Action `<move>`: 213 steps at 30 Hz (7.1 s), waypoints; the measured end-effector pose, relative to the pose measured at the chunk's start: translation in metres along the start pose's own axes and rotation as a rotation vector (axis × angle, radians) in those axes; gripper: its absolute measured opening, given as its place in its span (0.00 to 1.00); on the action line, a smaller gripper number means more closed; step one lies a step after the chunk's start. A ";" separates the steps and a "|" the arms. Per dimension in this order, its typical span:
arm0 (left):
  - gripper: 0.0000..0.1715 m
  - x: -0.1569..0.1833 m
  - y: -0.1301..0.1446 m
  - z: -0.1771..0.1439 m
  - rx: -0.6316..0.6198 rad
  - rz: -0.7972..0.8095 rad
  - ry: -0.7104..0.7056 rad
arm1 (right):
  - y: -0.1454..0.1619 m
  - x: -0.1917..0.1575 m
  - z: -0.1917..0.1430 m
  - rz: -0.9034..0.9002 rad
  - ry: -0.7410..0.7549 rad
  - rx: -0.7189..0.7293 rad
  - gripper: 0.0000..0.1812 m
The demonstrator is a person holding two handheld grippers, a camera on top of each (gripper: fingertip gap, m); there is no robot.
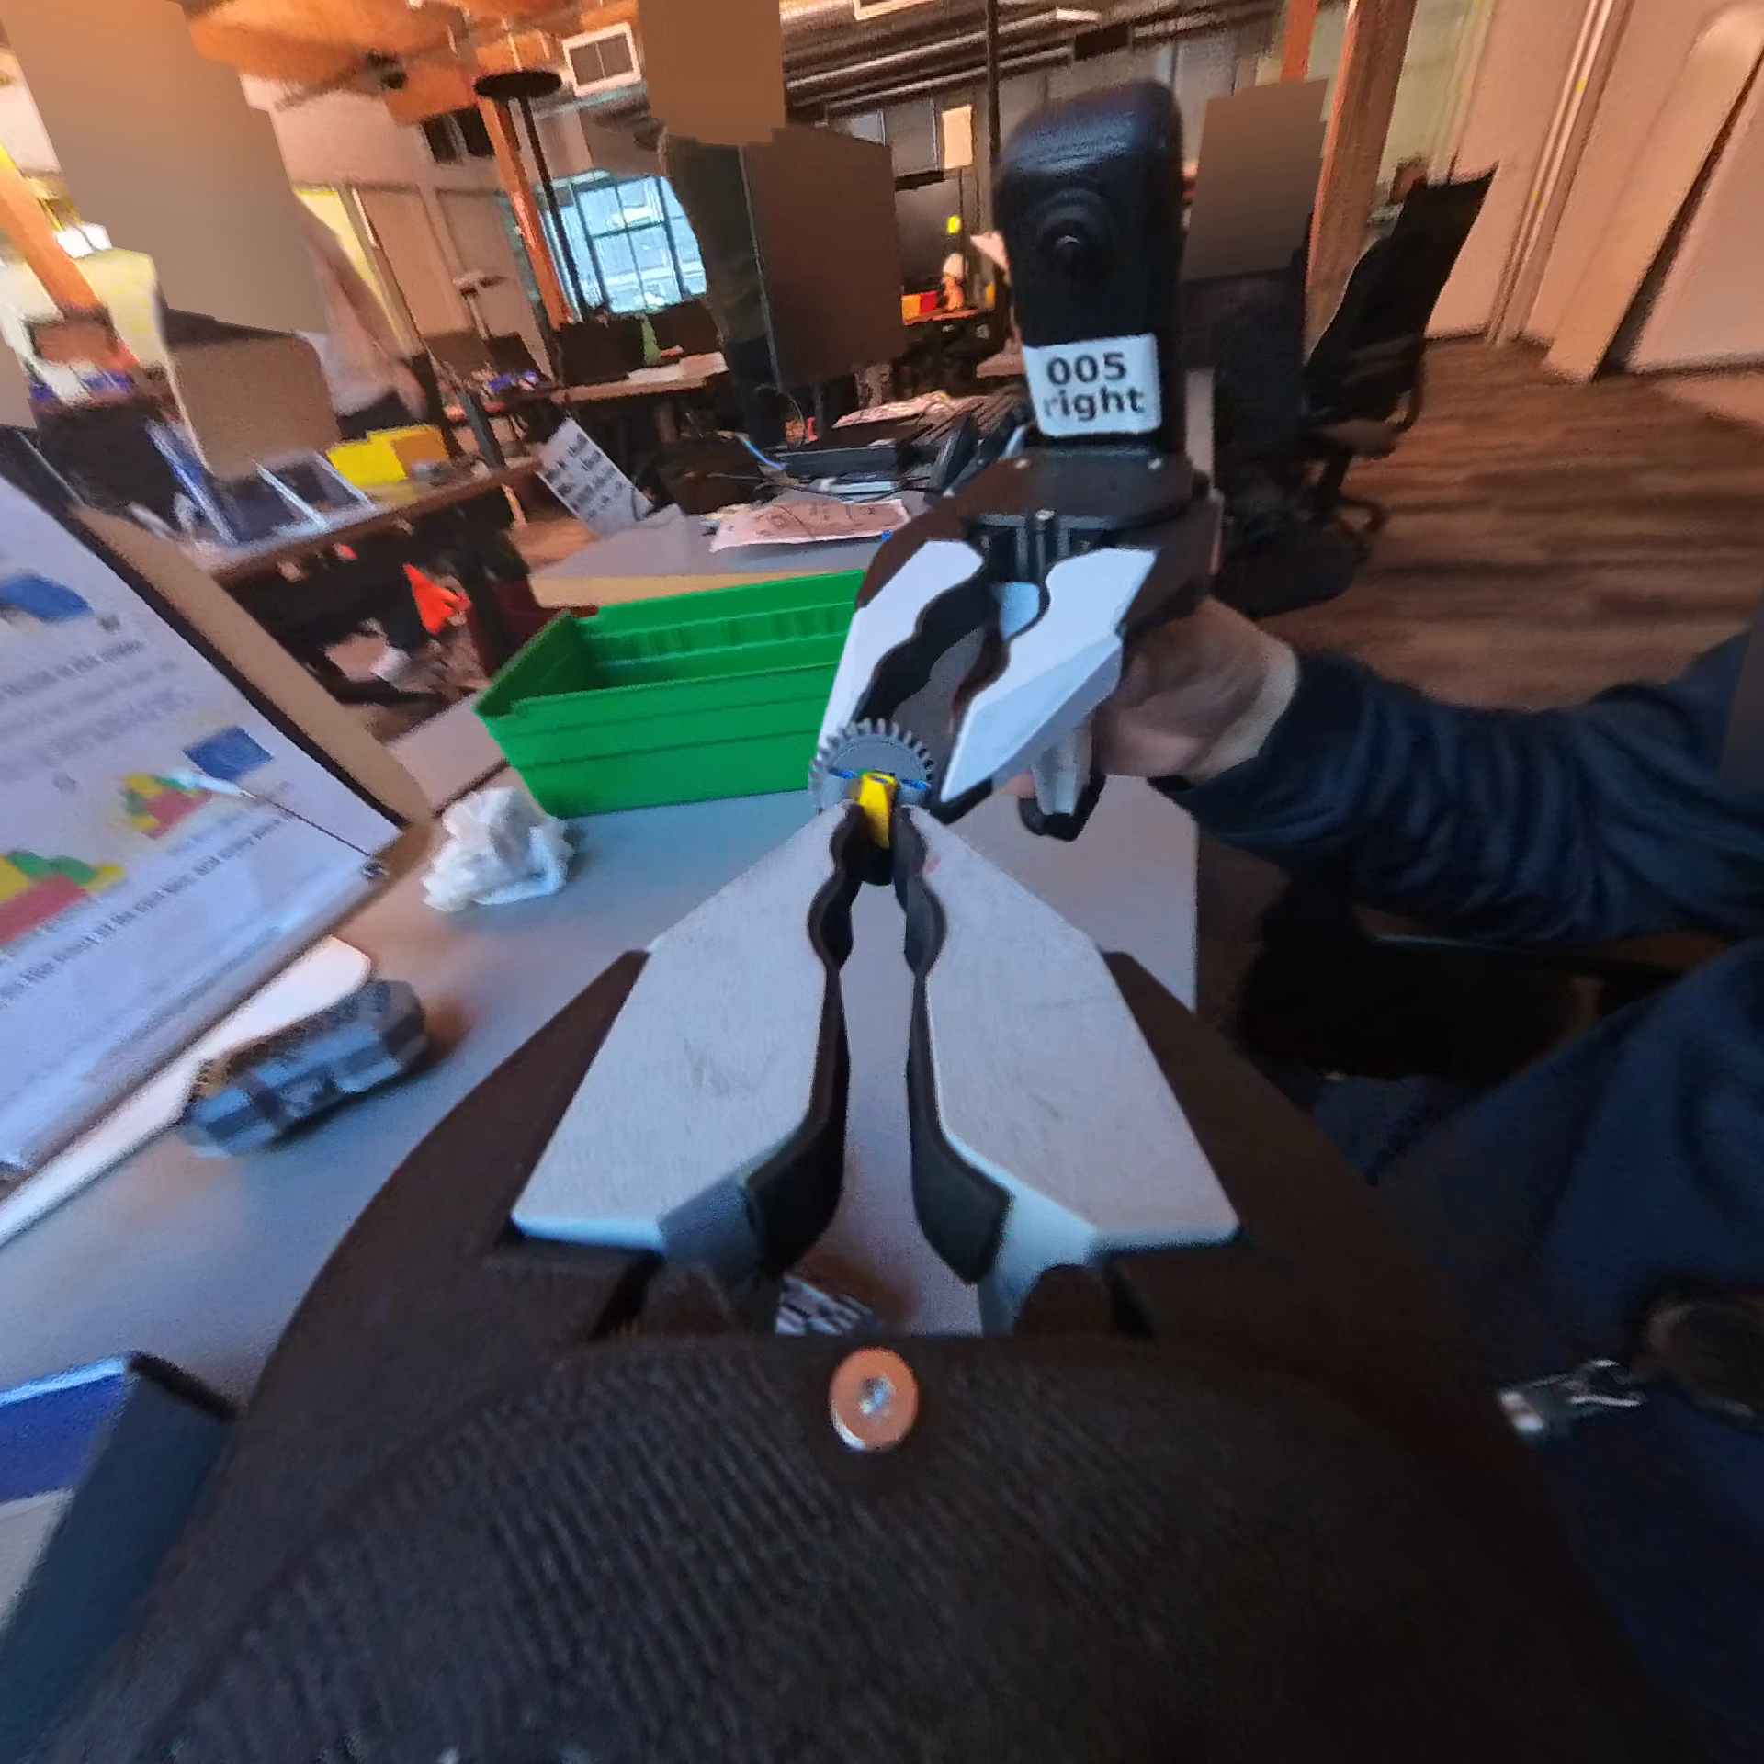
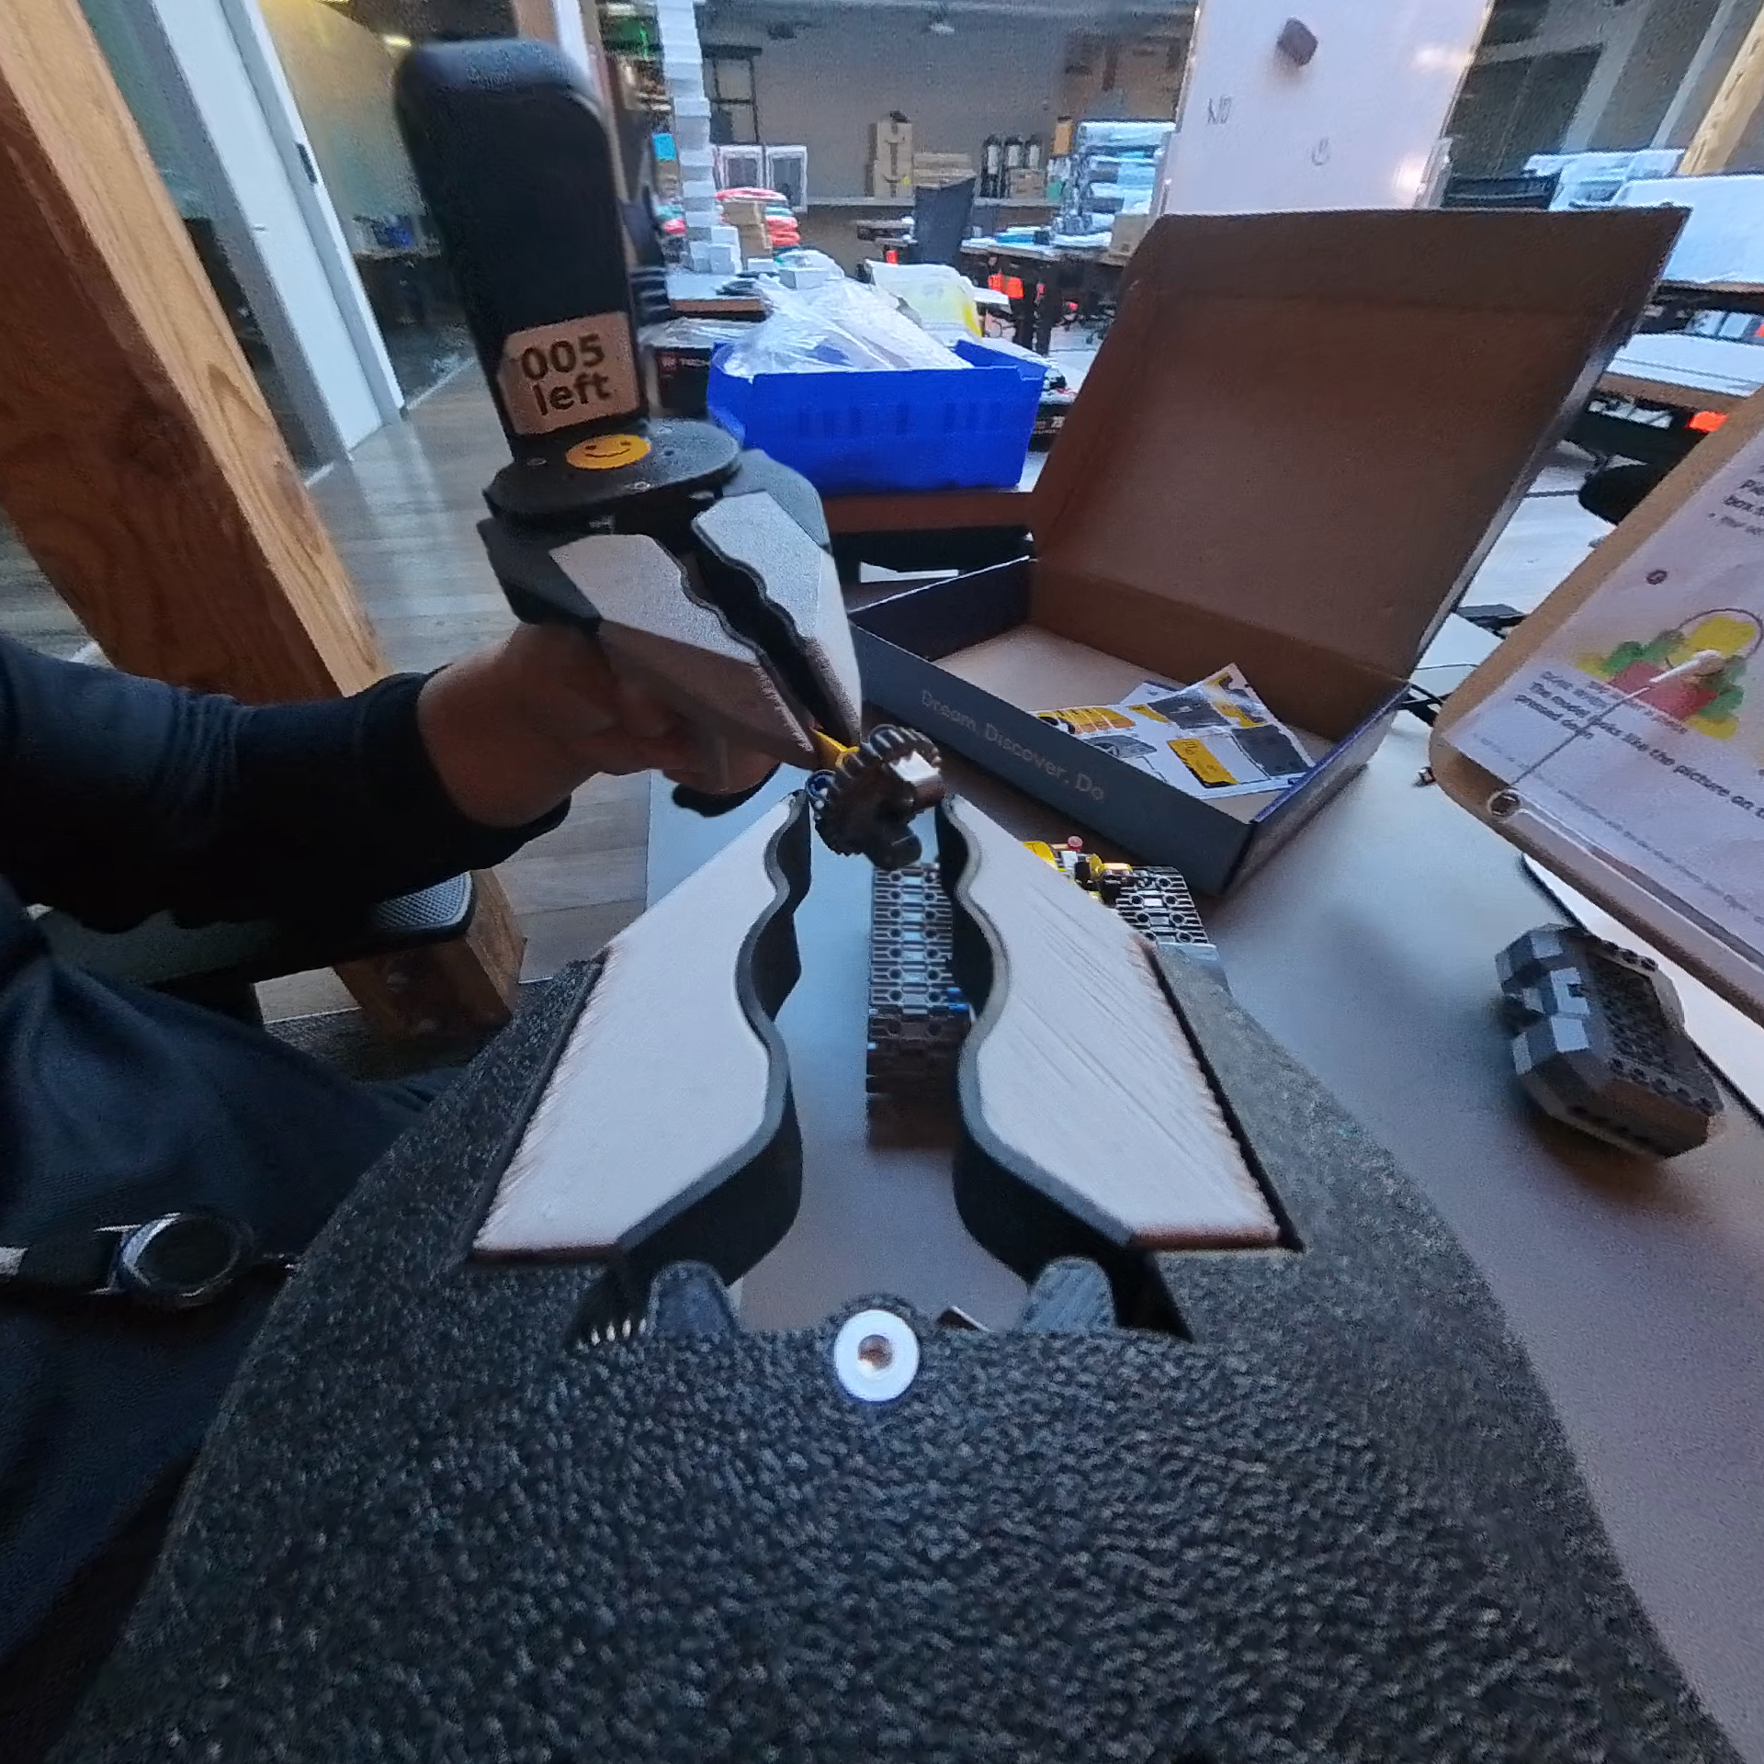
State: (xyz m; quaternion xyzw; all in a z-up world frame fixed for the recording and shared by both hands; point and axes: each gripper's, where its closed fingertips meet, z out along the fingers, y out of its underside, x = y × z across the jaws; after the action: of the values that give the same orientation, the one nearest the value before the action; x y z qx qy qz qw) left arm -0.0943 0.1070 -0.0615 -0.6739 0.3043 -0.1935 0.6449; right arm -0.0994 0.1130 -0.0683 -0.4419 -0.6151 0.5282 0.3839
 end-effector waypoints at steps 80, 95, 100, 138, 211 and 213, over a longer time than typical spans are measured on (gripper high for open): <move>0.13 0.005 0.018 0.004 -0.203 1.106 -0.368 | 0.010 -0.004 0.000 -0.040 -0.027 -0.066 0.03; 0.05 -0.011 0.051 -0.001 -0.404 1.067 -0.307 | 0.032 -0.006 0.004 -0.247 0.030 -0.225 0.03; 0.05 -0.013 0.054 0.000 -0.425 1.035 -0.306 | 0.039 -0.003 0.008 -0.334 0.089 -0.284 0.03; 0.01 -0.015 0.042 0.006 -0.391 1.094 -0.414 | 0.028 -0.002 0.009 -0.162 -0.003 -0.113 0.10; 0.01 -0.015 0.051 0.005 -0.133 -0.244 0.014 | 0.036 0.019 0.016 -0.596 0.244 -0.183 0.22; 0.01 -0.013 0.054 0.006 -0.143 -0.269 0.038 | 0.034 0.017 0.014 -0.604 0.237 -0.170 0.22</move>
State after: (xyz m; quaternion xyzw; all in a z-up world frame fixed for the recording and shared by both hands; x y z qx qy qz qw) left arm -0.1087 0.1203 -0.1138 -0.7489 0.2365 -0.2689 0.5576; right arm -0.1138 0.1266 -0.1035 -0.3283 -0.7111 0.2823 0.5540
